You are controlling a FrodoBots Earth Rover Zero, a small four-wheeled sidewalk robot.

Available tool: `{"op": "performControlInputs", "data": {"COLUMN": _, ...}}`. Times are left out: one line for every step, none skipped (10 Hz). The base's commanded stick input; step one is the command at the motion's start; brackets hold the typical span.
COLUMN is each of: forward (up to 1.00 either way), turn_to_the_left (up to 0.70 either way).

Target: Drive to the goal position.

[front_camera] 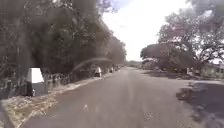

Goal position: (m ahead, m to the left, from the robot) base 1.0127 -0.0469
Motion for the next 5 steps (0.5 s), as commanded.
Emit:
{"op": "performControlInputs", "data": {"forward": 0.70, "turn_to_the_left": 0.00}}
{"op": "performControlInputs", "data": {"forward": 0.70, "turn_to_the_left": 0.00}}
{"op": "performControlInputs", "data": {"forward": 0.70, "turn_to_the_left": 0.00}}
{"op": "performControlInputs", "data": {"forward": 0.70, "turn_to_the_left": 0.00}}
{"op": "performControlInputs", "data": {"forward": 0.70, "turn_to_the_left": 0.00}}
